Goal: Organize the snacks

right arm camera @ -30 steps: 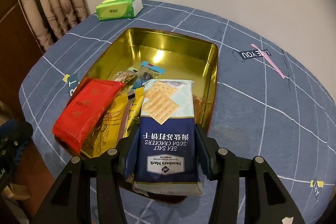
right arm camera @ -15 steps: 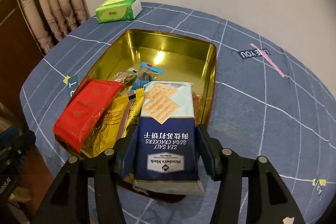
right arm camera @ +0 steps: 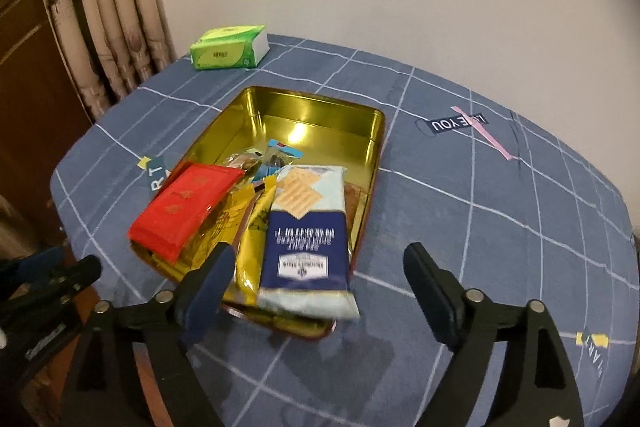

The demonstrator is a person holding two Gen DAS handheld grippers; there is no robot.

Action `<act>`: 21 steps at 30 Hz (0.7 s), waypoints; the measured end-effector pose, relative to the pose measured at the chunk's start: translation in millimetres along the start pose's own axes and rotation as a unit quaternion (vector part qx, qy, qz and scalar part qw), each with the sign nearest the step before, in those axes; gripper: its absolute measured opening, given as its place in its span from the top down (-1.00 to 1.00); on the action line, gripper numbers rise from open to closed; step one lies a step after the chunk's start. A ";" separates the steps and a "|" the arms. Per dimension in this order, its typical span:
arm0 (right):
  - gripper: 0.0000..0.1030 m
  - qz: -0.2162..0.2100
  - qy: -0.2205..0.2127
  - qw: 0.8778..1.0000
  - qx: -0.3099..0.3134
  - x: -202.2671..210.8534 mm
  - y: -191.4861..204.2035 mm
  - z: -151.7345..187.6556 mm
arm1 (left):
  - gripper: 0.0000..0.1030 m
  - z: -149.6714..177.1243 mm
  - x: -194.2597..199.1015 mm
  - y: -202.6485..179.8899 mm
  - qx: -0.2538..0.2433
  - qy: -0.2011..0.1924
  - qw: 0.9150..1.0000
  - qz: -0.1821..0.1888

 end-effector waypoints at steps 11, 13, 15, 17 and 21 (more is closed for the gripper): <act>-0.98 0.005 0.049 0.999 -0.005 0.2 1.0 34.7 | -0.08 2.5 1.5 -8.3 -0.019 -0.002 1.000 -0.003; -0.98 0.004 0.056 0.998 0.003 -2.1 4.9 37.0 | -0.08 2.9 2.1 -9.5 -0.021 -0.002 1.000 -0.002; -0.98 0.003 0.053 0.999 0.012 -1.1 8.2 37.8 | -0.08 2.6 2.6 -11.0 -0.024 -0.003 1.000 -0.002; -0.98 0.001 0.053 0.998 0.014 -1.0 9.9 38.3 | -0.08 2.3 1.9 -11.5 -0.024 -0.001 1.000 -0.001; -0.98 -0.002 0.058 0.998 0.011 -4.1 9.8 39.0 | -0.08 3.3 0.8 -10.8 -0.023 0.002 1.000 0.000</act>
Point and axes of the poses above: each gripper's, at about its wrist camera, not at the fingertips, and x roughly against the way its jaws point, y to its left, z to its underside, the point moved 4 cm from there along -x, roughly the way its jaws point, and after that the axes turned 2 degrees about y, right-handed, at the moved point
